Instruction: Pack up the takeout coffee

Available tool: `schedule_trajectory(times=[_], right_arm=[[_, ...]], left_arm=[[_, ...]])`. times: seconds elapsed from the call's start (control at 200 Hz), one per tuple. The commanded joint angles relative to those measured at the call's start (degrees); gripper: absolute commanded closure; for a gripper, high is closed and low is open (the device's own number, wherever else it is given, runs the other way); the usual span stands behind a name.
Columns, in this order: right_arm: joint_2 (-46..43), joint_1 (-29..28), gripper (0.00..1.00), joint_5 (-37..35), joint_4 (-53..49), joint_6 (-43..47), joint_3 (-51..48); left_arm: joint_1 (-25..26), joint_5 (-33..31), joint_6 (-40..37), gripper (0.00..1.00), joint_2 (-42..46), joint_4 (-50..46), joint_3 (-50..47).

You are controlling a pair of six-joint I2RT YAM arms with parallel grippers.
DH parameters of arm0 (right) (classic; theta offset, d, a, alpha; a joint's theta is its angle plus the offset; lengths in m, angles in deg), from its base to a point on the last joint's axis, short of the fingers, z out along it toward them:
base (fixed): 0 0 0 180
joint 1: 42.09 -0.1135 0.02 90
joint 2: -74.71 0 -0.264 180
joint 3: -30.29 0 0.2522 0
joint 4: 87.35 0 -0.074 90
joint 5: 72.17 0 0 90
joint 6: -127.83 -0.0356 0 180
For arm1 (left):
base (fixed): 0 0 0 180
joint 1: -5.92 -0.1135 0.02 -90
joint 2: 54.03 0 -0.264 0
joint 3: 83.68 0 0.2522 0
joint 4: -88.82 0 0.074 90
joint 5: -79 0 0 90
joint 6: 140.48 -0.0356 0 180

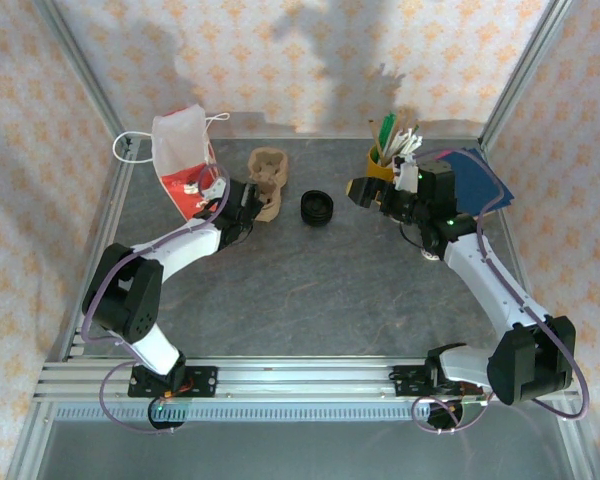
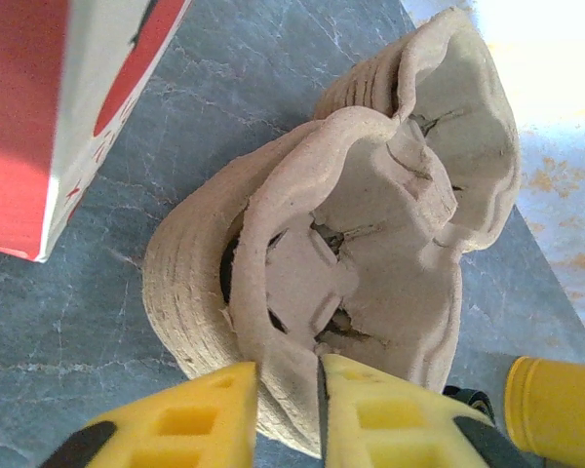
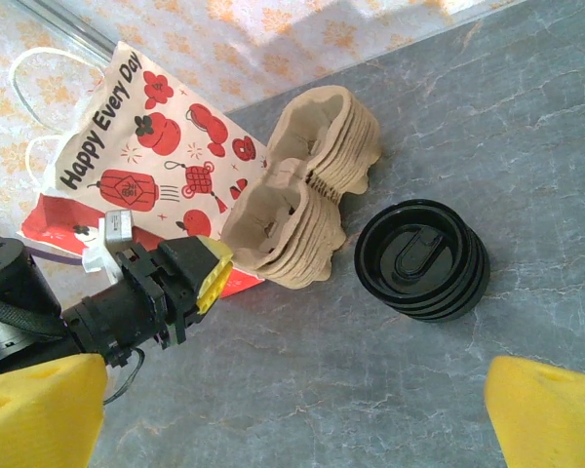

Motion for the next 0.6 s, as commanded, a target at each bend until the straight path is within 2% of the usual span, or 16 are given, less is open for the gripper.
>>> schedule_trajectory(times=[0.0, 0.345, 0.596], right_arm=[[-0.13, -0.24, 0.02, -0.92, -0.38, 1.36, 1.37], [-0.92, -0.26, 0.02, -1.35, -0.27, 0.96, 1.52], [-1.06, -0.25, 0.02, -1.55, -0.08, 0.52, 2.25]], left_arm=[[-0.56, -1.24, -0.17, 0.82, -0.39, 1.78, 1.6], [-0.6, -0.81, -0.17, 1.0, 3.55, 5.72, 0.28], [-0.68, -0.79, -1.05, 1.0, 5.98, 5.36, 1.22]])
